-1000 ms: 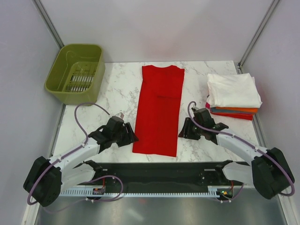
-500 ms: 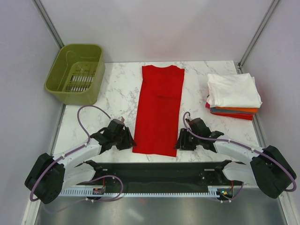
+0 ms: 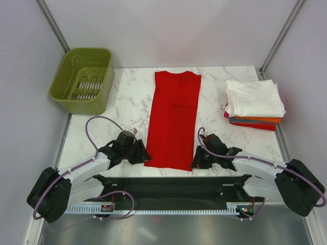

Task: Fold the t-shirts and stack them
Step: Fold the tshirt, then neatly place the folded tshirt to the corner

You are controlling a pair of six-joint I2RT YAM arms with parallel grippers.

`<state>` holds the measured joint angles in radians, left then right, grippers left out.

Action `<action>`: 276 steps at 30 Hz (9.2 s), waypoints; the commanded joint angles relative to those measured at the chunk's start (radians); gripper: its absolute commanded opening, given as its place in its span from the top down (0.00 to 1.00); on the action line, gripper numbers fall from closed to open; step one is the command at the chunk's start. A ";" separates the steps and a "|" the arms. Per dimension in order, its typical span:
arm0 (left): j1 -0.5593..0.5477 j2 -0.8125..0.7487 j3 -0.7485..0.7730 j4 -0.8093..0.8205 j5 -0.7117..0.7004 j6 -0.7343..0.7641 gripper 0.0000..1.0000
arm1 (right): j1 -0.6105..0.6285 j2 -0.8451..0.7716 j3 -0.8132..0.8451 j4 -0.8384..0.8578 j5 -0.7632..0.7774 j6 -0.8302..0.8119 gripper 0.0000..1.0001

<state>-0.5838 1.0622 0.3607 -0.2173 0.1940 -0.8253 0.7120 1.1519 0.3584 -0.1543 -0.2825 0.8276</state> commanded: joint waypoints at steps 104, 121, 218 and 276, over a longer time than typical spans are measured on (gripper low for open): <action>0.315 0.617 0.589 0.110 0.231 0.155 0.32 | -0.467 0.523 0.536 0.029 -0.141 -0.259 0.50; 0.302 0.683 0.520 0.191 0.260 0.134 0.43 | -0.464 0.601 0.461 0.093 -0.104 -0.231 0.80; 0.291 1.087 1.204 0.084 0.039 0.176 0.11 | -0.551 1.043 1.252 -0.079 0.155 -0.344 0.36; -0.079 0.573 1.343 0.073 -0.188 0.161 0.98 | -0.822 0.266 1.459 -0.505 0.321 -0.380 1.00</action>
<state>-0.6407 1.6577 1.6371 -0.1440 0.0750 -0.6502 -0.0391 1.4631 1.7203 -0.5594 -0.0620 0.4454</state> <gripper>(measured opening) 0.039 0.020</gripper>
